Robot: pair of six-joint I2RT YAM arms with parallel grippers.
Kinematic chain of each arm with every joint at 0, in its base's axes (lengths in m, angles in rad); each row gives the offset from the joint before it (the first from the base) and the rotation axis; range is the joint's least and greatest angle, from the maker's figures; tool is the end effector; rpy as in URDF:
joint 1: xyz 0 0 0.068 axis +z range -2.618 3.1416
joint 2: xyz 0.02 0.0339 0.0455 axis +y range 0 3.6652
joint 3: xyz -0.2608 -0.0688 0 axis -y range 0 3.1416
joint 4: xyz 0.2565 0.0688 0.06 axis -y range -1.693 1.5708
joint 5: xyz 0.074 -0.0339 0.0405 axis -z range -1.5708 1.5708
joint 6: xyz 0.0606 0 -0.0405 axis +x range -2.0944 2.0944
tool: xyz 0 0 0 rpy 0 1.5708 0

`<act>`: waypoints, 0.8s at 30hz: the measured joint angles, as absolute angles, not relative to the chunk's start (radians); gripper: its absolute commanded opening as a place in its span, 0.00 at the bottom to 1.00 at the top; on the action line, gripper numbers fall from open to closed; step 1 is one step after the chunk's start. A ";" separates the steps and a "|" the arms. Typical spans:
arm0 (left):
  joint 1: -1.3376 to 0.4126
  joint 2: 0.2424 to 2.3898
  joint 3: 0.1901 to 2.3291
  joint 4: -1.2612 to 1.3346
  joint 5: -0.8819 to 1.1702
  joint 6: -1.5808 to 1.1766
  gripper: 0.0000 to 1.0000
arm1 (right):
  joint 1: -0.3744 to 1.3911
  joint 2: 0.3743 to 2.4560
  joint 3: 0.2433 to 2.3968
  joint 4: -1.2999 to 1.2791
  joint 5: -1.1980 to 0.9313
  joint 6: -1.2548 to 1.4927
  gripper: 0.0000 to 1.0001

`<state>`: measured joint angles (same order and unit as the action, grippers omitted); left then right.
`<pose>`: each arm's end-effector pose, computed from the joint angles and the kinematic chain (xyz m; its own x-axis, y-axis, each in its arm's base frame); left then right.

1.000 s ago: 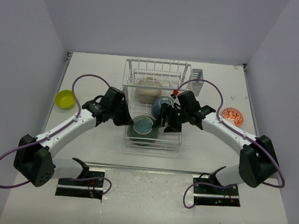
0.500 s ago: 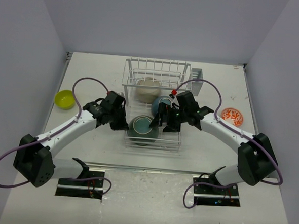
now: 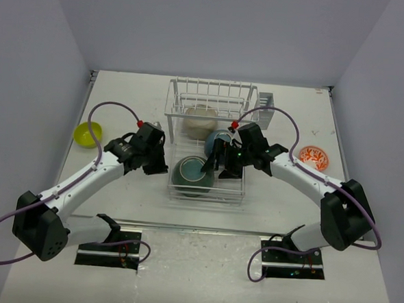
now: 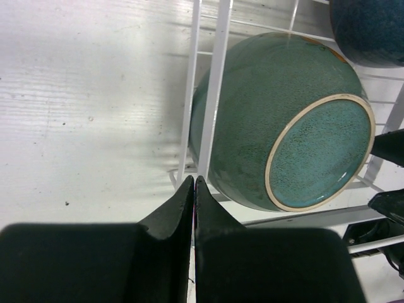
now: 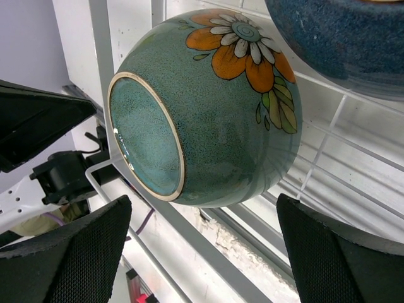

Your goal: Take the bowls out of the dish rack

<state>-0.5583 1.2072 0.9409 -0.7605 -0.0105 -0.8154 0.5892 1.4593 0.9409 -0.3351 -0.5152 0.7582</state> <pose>0.2210 -0.1373 0.2325 -0.8798 -0.3088 -0.3614 -0.1683 0.9134 -0.3706 0.2551 0.2064 0.2022 -0.9726 0.0697 -0.2220 -0.1158 0.6826 0.7216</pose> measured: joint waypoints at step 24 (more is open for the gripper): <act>-0.558 1.224 0.945 -0.786 -0.035 -0.793 0.22 | 0.595 1.467 0.941 -0.321 -0.512 0.767 0.95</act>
<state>-0.5575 1.2240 0.9447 -0.7860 -0.0349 -0.7933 0.5949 1.4666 0.9405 -0.3210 -0.5121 0.7673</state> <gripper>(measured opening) 0.223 0.956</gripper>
